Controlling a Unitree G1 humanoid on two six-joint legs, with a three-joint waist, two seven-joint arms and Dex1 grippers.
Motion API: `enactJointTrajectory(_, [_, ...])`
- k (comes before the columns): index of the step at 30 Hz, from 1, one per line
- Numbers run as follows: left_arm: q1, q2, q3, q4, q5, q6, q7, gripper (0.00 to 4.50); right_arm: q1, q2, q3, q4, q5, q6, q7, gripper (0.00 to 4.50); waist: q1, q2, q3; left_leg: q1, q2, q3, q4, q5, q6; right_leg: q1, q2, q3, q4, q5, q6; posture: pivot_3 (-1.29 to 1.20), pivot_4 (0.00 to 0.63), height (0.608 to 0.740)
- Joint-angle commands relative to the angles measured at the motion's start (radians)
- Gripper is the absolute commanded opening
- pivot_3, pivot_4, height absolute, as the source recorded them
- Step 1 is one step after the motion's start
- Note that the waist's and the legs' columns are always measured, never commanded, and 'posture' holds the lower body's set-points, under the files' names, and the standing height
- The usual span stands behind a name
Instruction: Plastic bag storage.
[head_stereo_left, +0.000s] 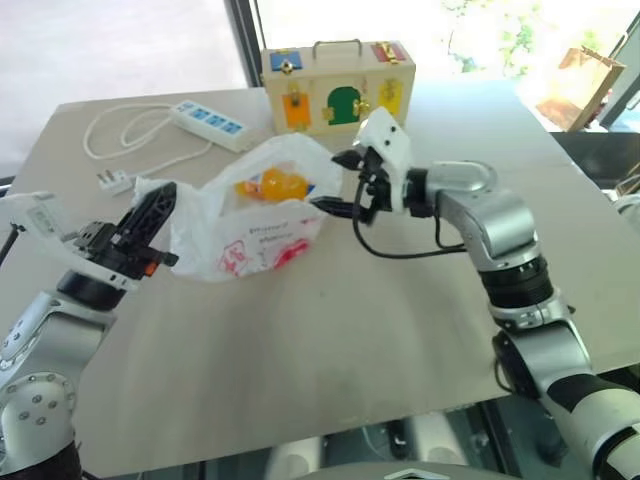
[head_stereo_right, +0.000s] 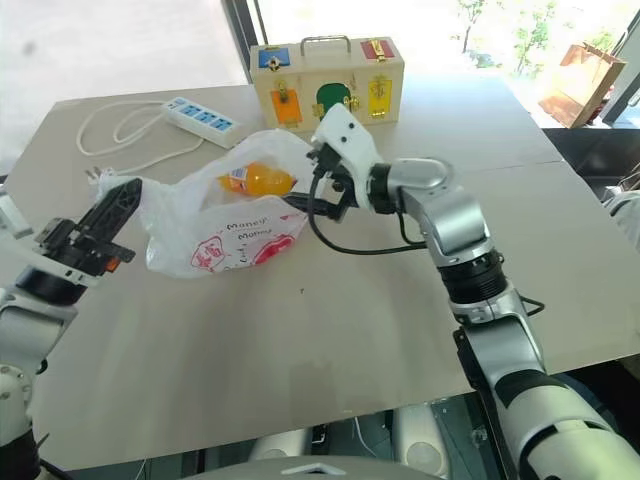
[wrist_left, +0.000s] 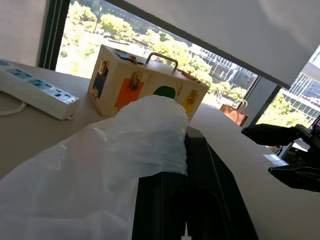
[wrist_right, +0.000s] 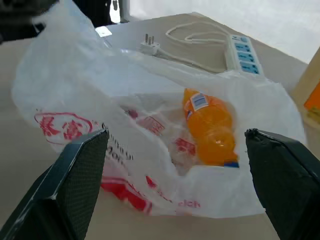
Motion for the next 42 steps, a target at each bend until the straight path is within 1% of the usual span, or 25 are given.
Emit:
enactJointTrajectory(1, [0.011, 0.016, 0.041, -0.024, -0.026, 0.002, -0.005, 0.0, -0.061, 0.043, 0.03, 0.1, -0.026, -0.091, -0.045, 4.43, 0.002, 0.0, 0.0, 0.0, 0.0, 0.0, 0.0, 0.0, 0.0, 0.0, 0.0, 0.0, 0.0, 0.0, 0.0, 0.0, 0.15, 0.739])
enactJointTrajectory(6, [0.001, -0.003, 0.012, -0.062, -0.038, -0.004, 0.029, 0.0, -0.142, 0.109, 0.046, 0.427, -0.078, -0.24, -0.077, 4.43, 0.003, -0.001, -0.001, 0.001, -0.001, -0.001, 0.001, 0.0, 0.0, 0.001, 0.0, -0.001, 0.0, 0.0, 0.0, 0.0, 0.15, 0.739])
enactJointTrajectory(8, [0.006, -0.016, -0.004, -0.083, -0.043, -0.005, 0.039, 0.0, -0.164, 0.112, 0.088, 0.563, -0.156, -0.364, -0.119, 4.43, 0.003, -0.001, -0.001, 0.001, -0.001, -0.001, 0.001, 0.0, -0.001, 0.001, 0.0, -0.001, 0.0, 0.0, 0.0, 0.0, 0.15, 0.739])
enactJointTrajectory(10, [0.016, -0.032, -0.019, -0.101, -0.04, -0.006, 0.048, 0.0, -0.177, 0.144, 0.063, 0.669, -0.155, -0.403, -0.152, 4.43, 0.002, -0.001, -0.001, 0.0, -0.001, -0.001, 0.0, 0.001, -0.002, 0.001, -0.001, -0.001, -0.001, 0.0, 0.0, 0.0, 0.15, 0.739])
enactJointTrajectory(12, [0.024, -0.045, -0.033, -0.115, -0.035, -0.008, 0.054, 0.0, -0.179, 0.148, 0.091, 0.765, -0.207, -0.456, -0.191, 4.43, 0.0, -0.001, -0.001, 0.0, -0.001, 0.0, -0.001, 0.002, -0.004, 0.0, -0.001, 0.0, -0.001, 0.0, 0.0, 0.0, 0.15, 0.739])
enactJointTrajectory(15, [0.025, -0.056, -0.042, -0.124, -0.036, -0.014, 0.065, 0.0, -0.17, 0.148, 0.114, 0.846, -0.259, -0.47, -0.216, 4.43, -0.001, -0.001, -0.001, -0.001, -0.001, 0.0, -0.002, 0.002, -0.004, -0.001, -0.001, 0.0, -0.001, 0.0, 0.0, 0.0, 0.15, 0.739])
enactJointTrajectory(20, [0.025, -0.061, -0.054, -0.12, -0.028, -0.014, 0.067, 0.0, -0.158, 0.164, 0.095, 0.888, -0.277, -0.465, -0.254, 4.43, -0.002, -0.001, -0.001, 0.0, -0.001, 0.0, -0.002, 0.001, -0.002, -0.001, -0.001, 0.001, -0.001, 0.0, 0.0, 0.0, 0.15, 0.739])
enactJointTrajectory(23, [0.023, -0.06, -0.061, -0.118, -0.024, -0.013, 0.068, 0.0, -0.165, 0.17, 0.076, 0.911, -0.28, -0.483, -0.292, 3.73, -0.002, -0.001, -0.001, 0.0, -0.001, 0.0, -0.002, 0.001, -0.002, -0.001, -0.001, 0.0, -0.001, 0.0, 0.0, 0.0, 0.15, 0.739])
enactJointTrajectory(24, [0.022, -0.06, -0.062, -0.118, -0.023, -0.013, 0.068, 0.0, -0.166, 0.172, 0.066, 0.913, -0.275, -0.485, -0.298, 3.17, -0.001, -0.001, -0.001, 0.0, -0.001, 0.0, -0.002, 0.001, -0.002, -0.001, -0.001, 0.0, -0.001, 0.0, 0.0, 0.0, 0.15, 0.739])
enactJointTrajectory(26, [0.023, -0.055, -0.063, -0.116, -0.024, -0.01, 0.067, 0.0, -0.187, 0.195, -0.034, 0.903, -0.18, -0.411, -0.309, 2.22, -0.001, -0.001, -0.001, 0.0, -0.001, 0.0, -0.002, 0.001, -0.002, -0.001, -0.001, 0.0, -0.001, 0.0, 0.0, 0.0, 0.15, 0.739])
enactJointTrajectory(27, [0.025, -0.052, -0.063, -0.116, -0.024, -0.009, 0.066, 0.0, -0.195, 0.202, -0.073, 0.898, -0.146, -0.382, -0.314, 1.83, -0.001, -0.001, -0.001, 0.0, -0.001, 0.0, -0.002, 0.001, -0.002, -0.001, -0.001, 0.0, -0.001, 0.0, 0.0, 0.0, 0.15, 0.739])
enactJointTrajectory(28, [0.027, -0.051, -0.062, -0.114, -0.024, -0.007, 0.066, 0.0, -0.204, 0.203, -0.094, 0.903, -0.136, -0.373, -0.324, 1.33, -0.001, -0.001, -0.001, 0.0, -0.001, -0.001, -0.002, 0.001, -0.002, -0.001, -0.001, 0.0, -0.001, 0.0, 0.0, 0.0, 0.15, 0.739])
enactJointTrajectory(32, [0.023, -0.053, -0.07, -0.113, -0.019, -0.008, 0.067, 0.0, -0.197, 0.191, -0.014, 0.942, -0.243, -0.454, -0.346, 1.33, -0.002, -0.001, -0.001, 0.0, -0.001, 0.0, -0.003, 0.001, -0.002, -0.001, -0.001, 0.0, -0.001, 0.0, 0.0, 0.0, 0.15, 0.739])
enactJointTrajectory(36, [0.012, -0.049, -0.075, -0.109, -0.017, -0.007, 0.07, 0.0, -0.192, 0.197, 0.002, 0.939, -0.269, -0.495, -0.352, 1.33, -0.003, -0.001, 0.0, 0.0, -0.001, 0.0, -0.003, 0.001, -0.002, -0.001, -0.001, 0.0, -0.001, 0.0, 0.0, 0.0, 0.15, 0.739])
enactJointTrajectory(39, [0.017, -0.049, -0.071, -0.109, -0.016, -0.008, 0.069, 0.0, -0.194, 0.186, -0.016, 0.912, -0.262, -0.507, -0.354, 0.5, -0.003, -0.001, 0.0, 0.0, -0.001, 0.0, -0.003, 0.001, -0.002, -0.001, -0.001, 0.0, -0.001, 0.0, 0.0, 0.0, 0.15, 0.739])
enactJointTrajectory(40, [0.02, -0.05, -0.07, -0.109, -0.015, -0.008, 0.068, 0.0, -0.191, 0.179, -0.022, 0.895, -0.257, -0.499, -0.349, 0.02, -0.003, -0.001, 0.0, 0.0, -0.001, 0.0, -0.003, 0.001, -0.002, -0.001, -0.001, 0.0, -0.001, 0.0, 0.0, 0.0, 0.15, 0.739])
enactJointTrajectory(42, [0.025, -0.052, -0.073, -0.107, -0.008, -0.009, 0.065, 0.0, -0.173, 0.159, -0.022, 0.847, -0.252, -0.473, -0.323, 0.02, -0.002, -0.001, 0.0, 0.0, -0.001, 0.0, -0.003, 0.001, -0.002, -0.001, -0.001, 0.0, -0.001, 0.0, 0.0, 0.0, 0.15, 0.739])
